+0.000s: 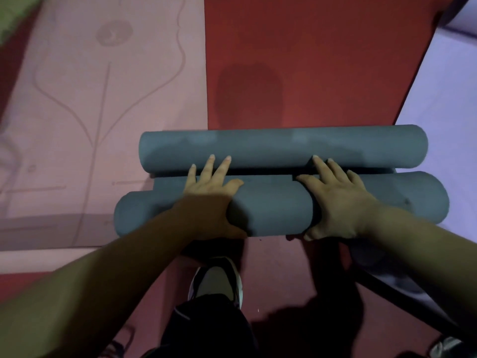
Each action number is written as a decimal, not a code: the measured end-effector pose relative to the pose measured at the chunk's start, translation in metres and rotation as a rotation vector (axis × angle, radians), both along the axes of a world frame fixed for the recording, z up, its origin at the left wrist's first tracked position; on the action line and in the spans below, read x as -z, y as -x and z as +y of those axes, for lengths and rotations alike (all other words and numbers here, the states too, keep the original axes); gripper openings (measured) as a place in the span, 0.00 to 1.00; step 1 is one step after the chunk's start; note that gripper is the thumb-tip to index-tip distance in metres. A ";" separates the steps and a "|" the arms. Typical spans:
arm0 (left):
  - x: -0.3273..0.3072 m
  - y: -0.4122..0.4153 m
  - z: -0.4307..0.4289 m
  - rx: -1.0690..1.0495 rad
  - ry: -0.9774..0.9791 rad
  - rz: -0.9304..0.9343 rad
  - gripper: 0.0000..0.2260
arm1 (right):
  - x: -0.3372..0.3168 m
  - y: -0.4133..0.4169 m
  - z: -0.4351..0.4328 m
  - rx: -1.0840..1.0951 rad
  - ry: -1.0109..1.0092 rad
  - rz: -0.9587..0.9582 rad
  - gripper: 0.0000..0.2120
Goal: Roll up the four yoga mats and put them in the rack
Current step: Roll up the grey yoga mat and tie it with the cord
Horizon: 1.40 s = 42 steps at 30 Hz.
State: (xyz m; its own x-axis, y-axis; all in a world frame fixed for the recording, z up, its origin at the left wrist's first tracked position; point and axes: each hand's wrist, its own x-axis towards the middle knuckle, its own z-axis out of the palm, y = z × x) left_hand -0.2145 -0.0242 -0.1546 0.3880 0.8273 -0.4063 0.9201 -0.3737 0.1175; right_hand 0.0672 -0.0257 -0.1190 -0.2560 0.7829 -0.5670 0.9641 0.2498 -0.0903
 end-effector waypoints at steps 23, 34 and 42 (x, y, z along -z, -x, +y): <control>-0.003 -0.002 0.010 -0.063 -0.026 0.047 0.56 | 0.002 0.004 0.014 0.026 -0.052 -0.002 0.61; -0.004 -0.007 0.013 -0.072 -0.046 0.045 0.58 | -0.005 0.007 0.034 0.061 0.014 0.012 0.62; -0.008 -0.007 0.029 -0.089 0.034 0.046 0.56 | -0.002 0.009 0.031 0.039 -0.065 -0.014 0.63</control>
